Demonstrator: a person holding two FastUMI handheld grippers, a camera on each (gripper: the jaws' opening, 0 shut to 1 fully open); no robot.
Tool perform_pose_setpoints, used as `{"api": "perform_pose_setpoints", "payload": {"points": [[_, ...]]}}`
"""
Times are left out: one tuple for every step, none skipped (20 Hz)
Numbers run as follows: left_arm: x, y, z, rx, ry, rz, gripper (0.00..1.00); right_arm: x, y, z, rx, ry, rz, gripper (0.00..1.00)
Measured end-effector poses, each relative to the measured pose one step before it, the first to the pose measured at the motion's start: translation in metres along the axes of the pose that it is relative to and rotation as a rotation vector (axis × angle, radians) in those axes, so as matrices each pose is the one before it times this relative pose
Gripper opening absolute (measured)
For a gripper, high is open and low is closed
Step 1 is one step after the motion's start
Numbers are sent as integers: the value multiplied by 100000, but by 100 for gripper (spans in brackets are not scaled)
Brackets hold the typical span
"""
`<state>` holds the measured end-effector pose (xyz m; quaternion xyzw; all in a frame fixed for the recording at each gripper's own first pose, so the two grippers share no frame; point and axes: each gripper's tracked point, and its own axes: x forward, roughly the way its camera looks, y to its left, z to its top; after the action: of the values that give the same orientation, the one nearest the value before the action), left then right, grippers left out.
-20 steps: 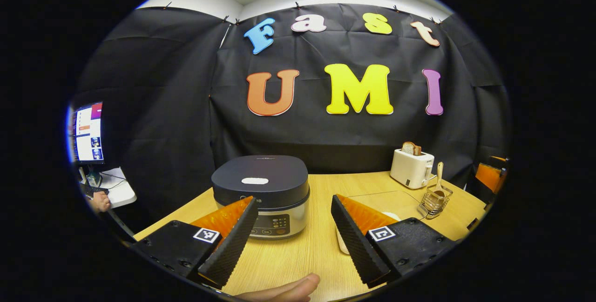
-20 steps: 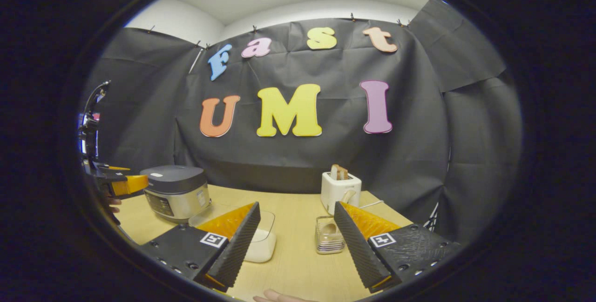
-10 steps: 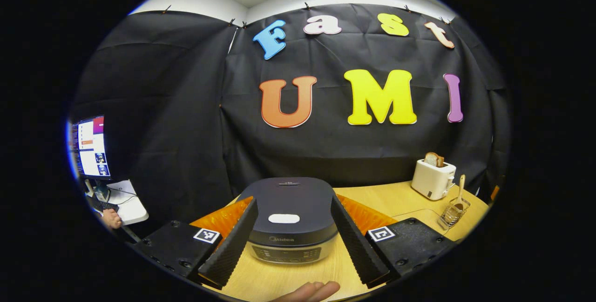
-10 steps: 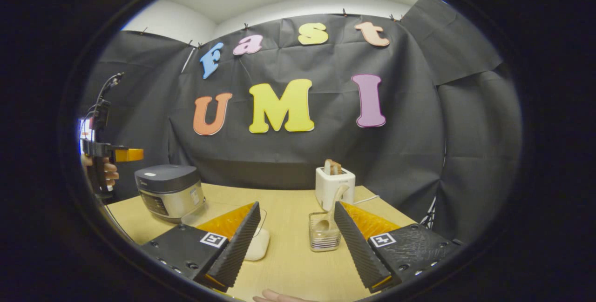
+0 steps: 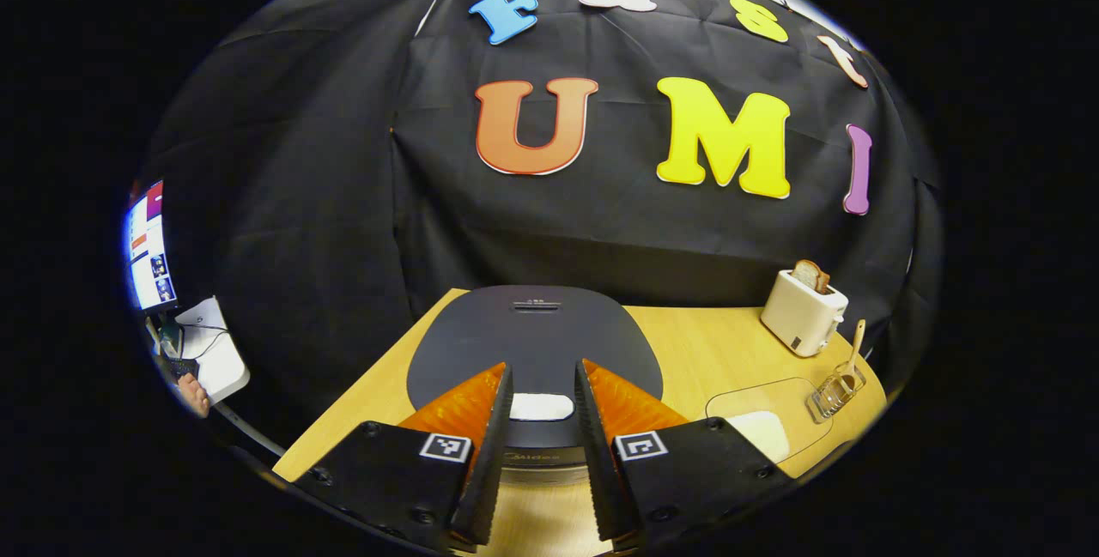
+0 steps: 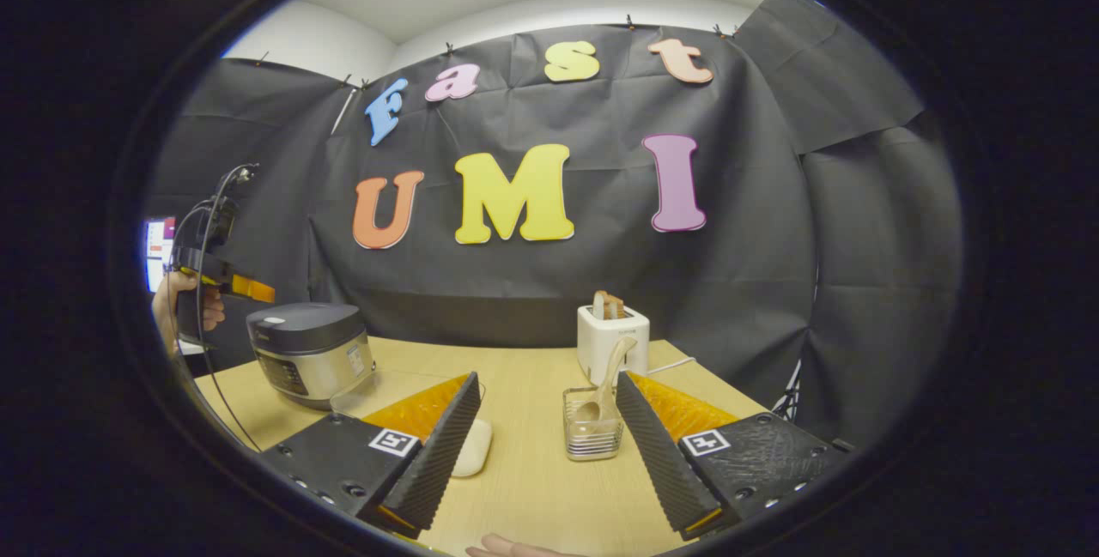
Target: Close the left gripper, press the button to open the rice cooker; take a wooden spoon from the chopstick holder with the right hand, scoop a spoonful of rice and pour it into the rice cooker, then put the wooden spoon back into the chopstick holder.
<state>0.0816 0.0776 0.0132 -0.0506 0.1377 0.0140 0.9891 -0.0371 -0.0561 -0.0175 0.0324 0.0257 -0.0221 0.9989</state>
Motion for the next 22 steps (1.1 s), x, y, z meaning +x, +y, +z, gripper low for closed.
{"api": "perform_pose_setpoints", "payload": {"points": [[249,326,-605,-751,3537,960,37,-87,-28,-112,286,374,195,95],[181,82,-249,-1131,2350,-394,16,-88,18,-112,433,122,232,95],[261,-59,-333,21,2082,-329,8,-39,-11,-68,174,-58,124,95],[162,92,-182,67,1090,494,6,-10,22,24,83,5,142,95],[392,-96,-258,-55,1360,-587,3,-17,77,-147,-16,213,151,95],[257,-123,-432,-252,1943,-432,3,-11,-129,-103,61,286,-14,95],[63,1,-496,-474,2400,-156,3,-22,-21,-66,71,184,22,95],[-54,34,386,873,-1465,-202,3,-73,-86,63,81,-7,61,95],[270,117,-264,264,1733,54,3,-67,-180,-38,24,23,-19,95],[-126,2,17,204,13,-272,2,-6,-155,-112,15,230,-214,95],[41,-72,-160,201,1219,-251,3,42,-149,-87,185,220,-303,95],[46,-7,-38,-363,519,-72,3,29,-127,-8,362,121,-207,95],[-33,-123,-320,1799,1969,-502,3,-113,-148,-68,514,7,-43,95],[420,154,-577,1187,2834,-48,3,6,-111,29,496,73,-1,95],[-188,54,498,-674,-1505,211,3,8,-121,-56,546,28,-4,95],[-29,-132,-304,207,2005,651,3,-82,9,-82,589,167,114,95],[-41,159,45,146,224,224,3,-45,14,-29,347,287,32,95],[-116,13,185,-858,-448,64,3,-57,-19,-125,139,260,67,95],[-34,-52,-186,-1426,718,-20,3,-69,69,102,-158,70,112,94],[46,55,149,-476,-830,186,3,-146,-11,151,-390,-165,18,93],[-202,-38,203,350,-1321,397,3,-145,-66,171,-406,-475,-89,93],[-279,89,503,-888,-2360,1011,3,-143,-206,272,-434,-504,-433,93]]}}
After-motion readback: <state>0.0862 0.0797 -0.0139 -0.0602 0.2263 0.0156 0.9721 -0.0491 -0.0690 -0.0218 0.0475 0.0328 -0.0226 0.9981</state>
